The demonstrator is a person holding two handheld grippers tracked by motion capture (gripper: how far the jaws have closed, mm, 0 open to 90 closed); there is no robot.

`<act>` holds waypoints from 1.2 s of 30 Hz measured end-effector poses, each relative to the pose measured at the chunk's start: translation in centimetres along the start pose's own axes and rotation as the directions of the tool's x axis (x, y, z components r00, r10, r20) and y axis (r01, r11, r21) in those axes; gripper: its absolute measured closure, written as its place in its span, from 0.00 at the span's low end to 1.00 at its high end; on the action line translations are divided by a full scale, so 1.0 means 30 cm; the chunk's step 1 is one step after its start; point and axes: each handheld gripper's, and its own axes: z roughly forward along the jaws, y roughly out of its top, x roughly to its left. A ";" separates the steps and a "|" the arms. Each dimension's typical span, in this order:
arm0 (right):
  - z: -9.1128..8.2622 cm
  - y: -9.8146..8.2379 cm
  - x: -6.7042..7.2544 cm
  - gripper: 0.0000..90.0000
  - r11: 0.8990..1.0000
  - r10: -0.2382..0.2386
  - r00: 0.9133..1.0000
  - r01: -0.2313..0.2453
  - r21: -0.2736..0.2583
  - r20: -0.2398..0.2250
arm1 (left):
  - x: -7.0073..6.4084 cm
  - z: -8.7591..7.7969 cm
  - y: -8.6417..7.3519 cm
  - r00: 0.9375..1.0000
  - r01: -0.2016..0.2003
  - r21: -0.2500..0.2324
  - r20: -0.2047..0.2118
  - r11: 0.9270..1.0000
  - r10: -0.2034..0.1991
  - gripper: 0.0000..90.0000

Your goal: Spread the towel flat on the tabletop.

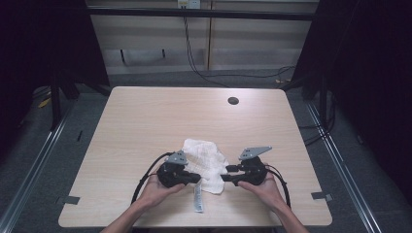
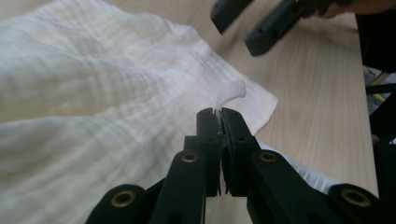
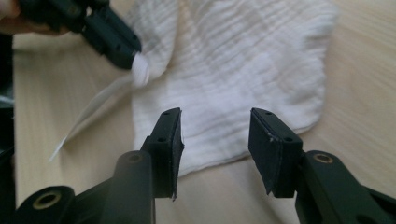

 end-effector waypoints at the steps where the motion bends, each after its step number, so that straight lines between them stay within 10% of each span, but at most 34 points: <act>1: -0.002 -0.002 0.007 0.61 1.000 -0.011 1.000 0.011 0.005 -0.014 | 0.005 -0.014 0.001 1.000 0.009 -0.014 -0.005 1.000 -0.009 0.97; 15: 0.059 -0.022 0.081 0.78 0.991 -0.107 0.991 0.113 0.067 -0.086 | 0.092 -0.240 -0.016 0.992 0.097 -0.197 -0.061 0.976 -0.111 0.97; 36: 0.088 -0.025 0.113 0.71 0.969 -0.219 0.970 0.229 0.089 -0.107 | 0.197 -0.384 -0.090 0.965 0.171 -0.294 -0.141 0.940 -0.220 0.97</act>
